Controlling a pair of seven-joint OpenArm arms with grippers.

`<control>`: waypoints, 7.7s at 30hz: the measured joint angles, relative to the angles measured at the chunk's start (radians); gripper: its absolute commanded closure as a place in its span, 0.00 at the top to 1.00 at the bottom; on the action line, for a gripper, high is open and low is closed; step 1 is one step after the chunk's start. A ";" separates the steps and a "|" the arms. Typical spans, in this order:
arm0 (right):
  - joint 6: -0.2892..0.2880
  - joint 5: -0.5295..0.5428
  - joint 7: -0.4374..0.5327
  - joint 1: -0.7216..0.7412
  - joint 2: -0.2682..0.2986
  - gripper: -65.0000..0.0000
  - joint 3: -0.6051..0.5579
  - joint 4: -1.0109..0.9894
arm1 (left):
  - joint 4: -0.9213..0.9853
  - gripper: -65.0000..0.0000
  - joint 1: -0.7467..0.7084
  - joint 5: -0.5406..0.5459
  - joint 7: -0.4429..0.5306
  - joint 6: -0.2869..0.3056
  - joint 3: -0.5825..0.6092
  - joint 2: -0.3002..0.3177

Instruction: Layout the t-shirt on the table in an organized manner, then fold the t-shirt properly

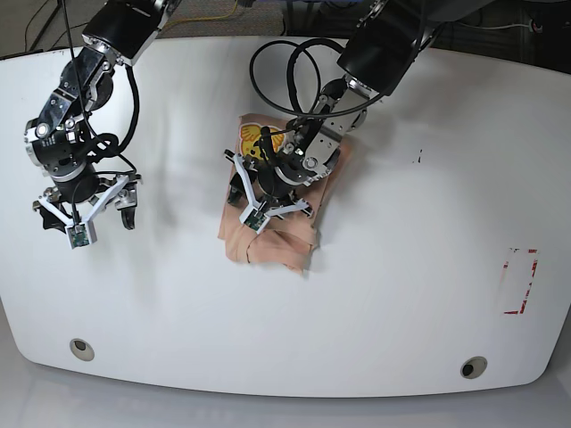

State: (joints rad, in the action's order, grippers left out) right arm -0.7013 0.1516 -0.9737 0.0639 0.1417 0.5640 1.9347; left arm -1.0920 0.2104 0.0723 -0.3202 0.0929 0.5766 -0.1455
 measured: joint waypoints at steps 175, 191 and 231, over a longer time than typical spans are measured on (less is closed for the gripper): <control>0.043 0.126 0.674 -1.028 -0.125 0.80 -0.092 0.057 | -0.880 0.23 -1.329 -0.072 0.274 0.244 -0.687 0.180; 0.044 0.134 0.684 -1.205 -0.125 0.80 -0.124 -0.021 | -0.668 0.23 -1.437 -0.071 0.290 0.248 -0.687 0.217; 0.145 -0.182 0.825 -0.625 -0.072 0.80 -0.243 -1.093 | 0.517 0.24 -0.612 -0.073 0.289 0.243 -0.684 0.291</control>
State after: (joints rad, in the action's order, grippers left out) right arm -0.5564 -0.0303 -0.1490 -0.5613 0.0692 0.3214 0.8417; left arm -0.5747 -0.4015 -0.0010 -0.0315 0.3359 -0.1070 0.1455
